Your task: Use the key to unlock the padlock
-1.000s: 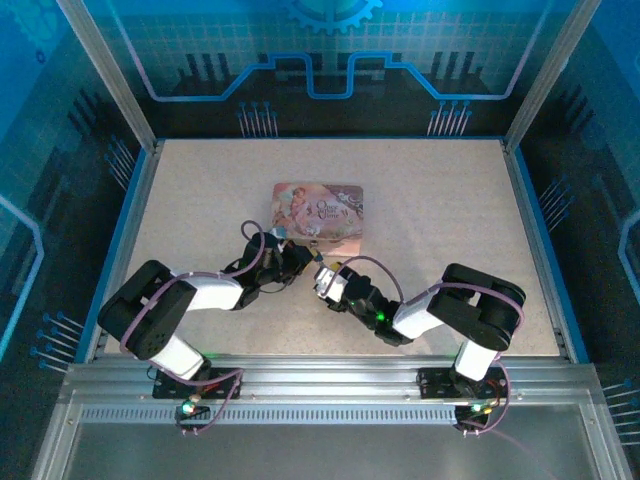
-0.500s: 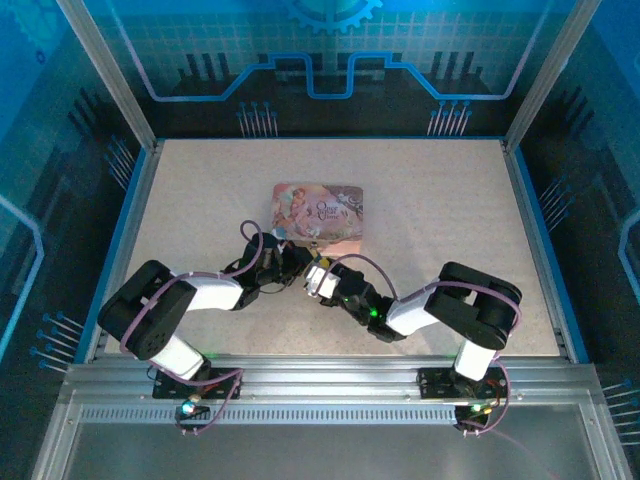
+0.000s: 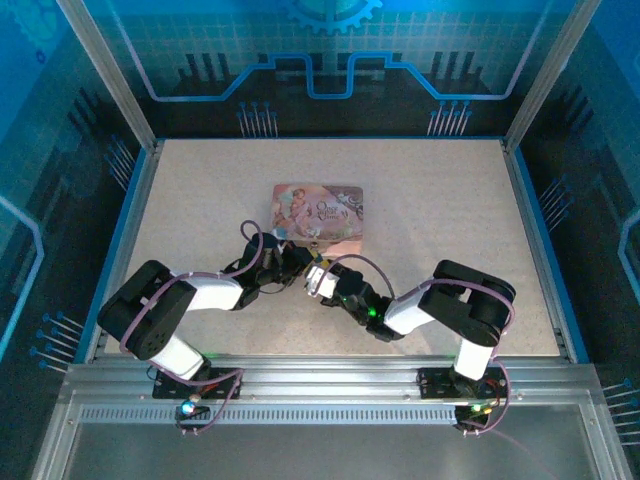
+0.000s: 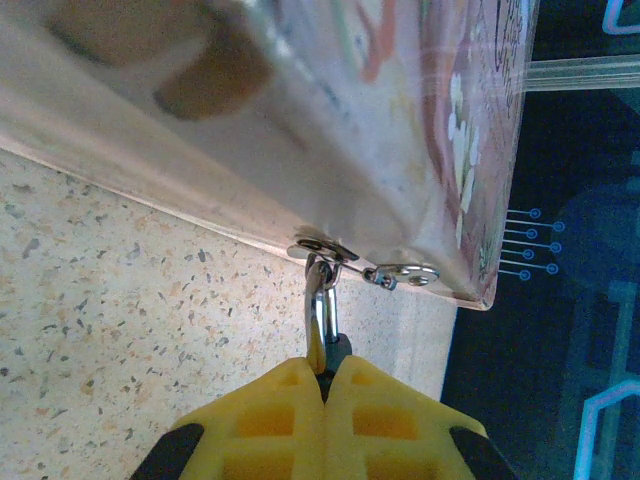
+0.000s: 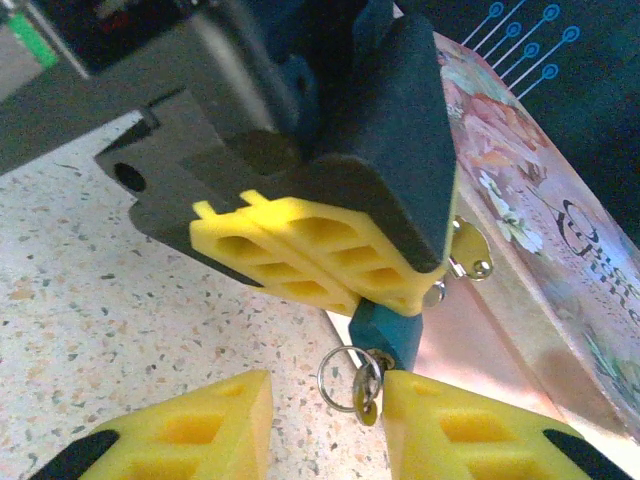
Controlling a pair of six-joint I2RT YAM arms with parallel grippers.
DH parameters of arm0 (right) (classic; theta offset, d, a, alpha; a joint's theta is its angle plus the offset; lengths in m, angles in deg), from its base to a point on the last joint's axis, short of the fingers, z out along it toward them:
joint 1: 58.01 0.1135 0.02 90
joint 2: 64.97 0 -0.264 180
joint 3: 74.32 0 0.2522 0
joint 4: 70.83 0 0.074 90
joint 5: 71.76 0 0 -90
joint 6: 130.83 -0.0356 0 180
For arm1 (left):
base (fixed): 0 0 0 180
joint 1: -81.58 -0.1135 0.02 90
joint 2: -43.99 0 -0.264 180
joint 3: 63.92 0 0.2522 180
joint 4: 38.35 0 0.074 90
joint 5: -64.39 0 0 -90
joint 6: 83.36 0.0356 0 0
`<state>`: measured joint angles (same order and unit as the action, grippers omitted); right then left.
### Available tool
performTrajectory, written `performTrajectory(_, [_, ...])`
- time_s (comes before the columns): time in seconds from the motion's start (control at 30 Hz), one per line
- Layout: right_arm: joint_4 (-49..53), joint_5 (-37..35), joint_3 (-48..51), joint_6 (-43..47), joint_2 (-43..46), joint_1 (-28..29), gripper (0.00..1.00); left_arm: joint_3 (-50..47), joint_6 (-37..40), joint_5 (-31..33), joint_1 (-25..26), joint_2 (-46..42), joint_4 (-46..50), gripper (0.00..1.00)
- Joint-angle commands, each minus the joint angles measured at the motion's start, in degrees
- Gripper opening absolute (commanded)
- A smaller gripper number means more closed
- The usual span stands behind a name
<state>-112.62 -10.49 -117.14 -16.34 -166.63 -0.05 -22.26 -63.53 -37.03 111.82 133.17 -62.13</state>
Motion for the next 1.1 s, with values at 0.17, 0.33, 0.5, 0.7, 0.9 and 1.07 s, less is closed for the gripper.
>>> performTrajectory(0.17, [-1.5,-1.0,-1.6,-0.5,-0.9,-1.6,0.30,-0.4,0.3,-1.6,-0.1,-1.8,-3.1,0.03])
performTrajectory(0.33, [-1.5,-0.9,-2.0,-0.7,-1.1,-2.1,0.19,-0.5,0.4,-1.7,-0.2,-1.7,-3.2,0.03])
performTrajectory(0.5, [-1.5,-0.5,-2.1,-1.1,-1.0,-2.2,0.07,-0.4,0.3,-1.7,-0.1,-1.5,-3.2,0.03])
performTrajectory(0.7, [-2.0,-0.1,-2.3,-4.0,-1.0,-2.8,0.00,-0.2,0.4,-2.0,0.1,-1.2,-3.3,0.03])
performTrajectory(0.9, [-2.7,3.4,-2.6,-14.5,-0.9,-4.6,0.00,-0.1,0.3,-2.0,0.9,-1.1,-3.2,0.03])
performTrajectory(1.07, [-5.1,6.0,-2.4,-24.8,-1.4,-6.5,0.00,-0.5,0.3,-1.4,1.8,-1.2,-3.0,0.03])
